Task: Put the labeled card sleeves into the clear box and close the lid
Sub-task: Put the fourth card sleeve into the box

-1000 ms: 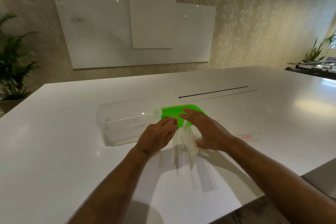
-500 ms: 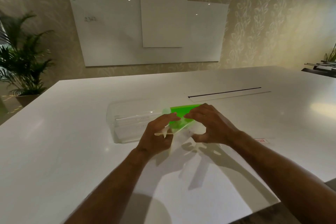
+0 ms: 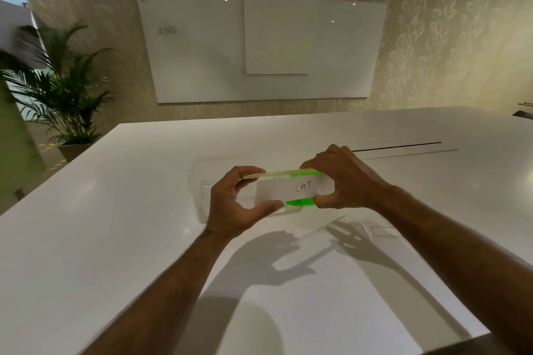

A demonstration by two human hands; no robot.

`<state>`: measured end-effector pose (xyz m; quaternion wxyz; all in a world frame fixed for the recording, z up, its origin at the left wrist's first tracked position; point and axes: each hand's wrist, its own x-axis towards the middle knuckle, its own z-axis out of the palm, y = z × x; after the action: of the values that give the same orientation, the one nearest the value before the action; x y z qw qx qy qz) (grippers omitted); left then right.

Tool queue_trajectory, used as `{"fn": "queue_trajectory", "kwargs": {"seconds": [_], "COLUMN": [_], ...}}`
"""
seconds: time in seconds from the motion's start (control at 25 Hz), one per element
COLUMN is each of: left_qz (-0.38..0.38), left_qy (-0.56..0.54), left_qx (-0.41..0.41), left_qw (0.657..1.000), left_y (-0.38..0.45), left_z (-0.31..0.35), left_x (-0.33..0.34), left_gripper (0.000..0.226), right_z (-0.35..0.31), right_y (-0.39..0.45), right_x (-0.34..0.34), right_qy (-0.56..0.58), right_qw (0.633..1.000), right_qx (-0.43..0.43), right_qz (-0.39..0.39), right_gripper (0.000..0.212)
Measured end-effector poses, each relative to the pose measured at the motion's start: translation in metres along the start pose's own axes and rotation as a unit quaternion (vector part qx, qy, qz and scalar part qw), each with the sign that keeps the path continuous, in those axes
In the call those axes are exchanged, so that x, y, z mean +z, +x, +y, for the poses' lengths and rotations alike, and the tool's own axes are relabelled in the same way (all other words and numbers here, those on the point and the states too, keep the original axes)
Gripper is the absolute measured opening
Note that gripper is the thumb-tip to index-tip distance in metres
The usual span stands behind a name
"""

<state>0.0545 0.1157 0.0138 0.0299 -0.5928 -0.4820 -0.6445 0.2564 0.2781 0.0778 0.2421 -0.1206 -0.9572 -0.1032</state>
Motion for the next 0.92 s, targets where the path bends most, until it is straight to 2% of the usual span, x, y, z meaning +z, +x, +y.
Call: {"fn": "queue_trajectory", "kwargs": {"seconds": [0.24, 0.4, 0.6, 0.8, 0.92], "left_qz": [-0.025, -0.065, -0.125, -0.189, -0.223], "left_qy": [0.096, 0.2, 0.315, 0.423, 0.462], "left_qx": [-0.013, -0.027, -0.059, -0.1, -0.115], "left_qw": [0.995, 0.977, 0.939, 0.88, 0.851], "left_y": [0.018, 0.04, 0.071, 0.095, 0.106], "left_z": [-0.006, -0.012, -0.023, -0.042, -0.052], "left_x": [-0.039, -0.071, -0.096, -0.102, -0.099], "left_gripper": [0.051, 0.051, 0.049, 0.048, 0.047], "right_z": [-0.01, -0.014, -0.016, -0.011, -0.006], "right_y": [0.034, 0.062, 0.102, 0.135, 0.149], "right_x": [0.002, 0.004, 0.014, 0.036, 0.051], "right_qy": [-0.031, 0.008, 0.037, 0.03, 0.034], "right_qw": [0.998, 0.998, 0.992, 0.987, 0.982], "right_qx": [-0.007, 0.016, 0.052, 0.064, 0.077], "right_qz": [-0.048, -0.067, -0.111, -0.143, -0.172], "right_gripper": [0.071, 0.068, 0.067, 0.045, 0.044]}}
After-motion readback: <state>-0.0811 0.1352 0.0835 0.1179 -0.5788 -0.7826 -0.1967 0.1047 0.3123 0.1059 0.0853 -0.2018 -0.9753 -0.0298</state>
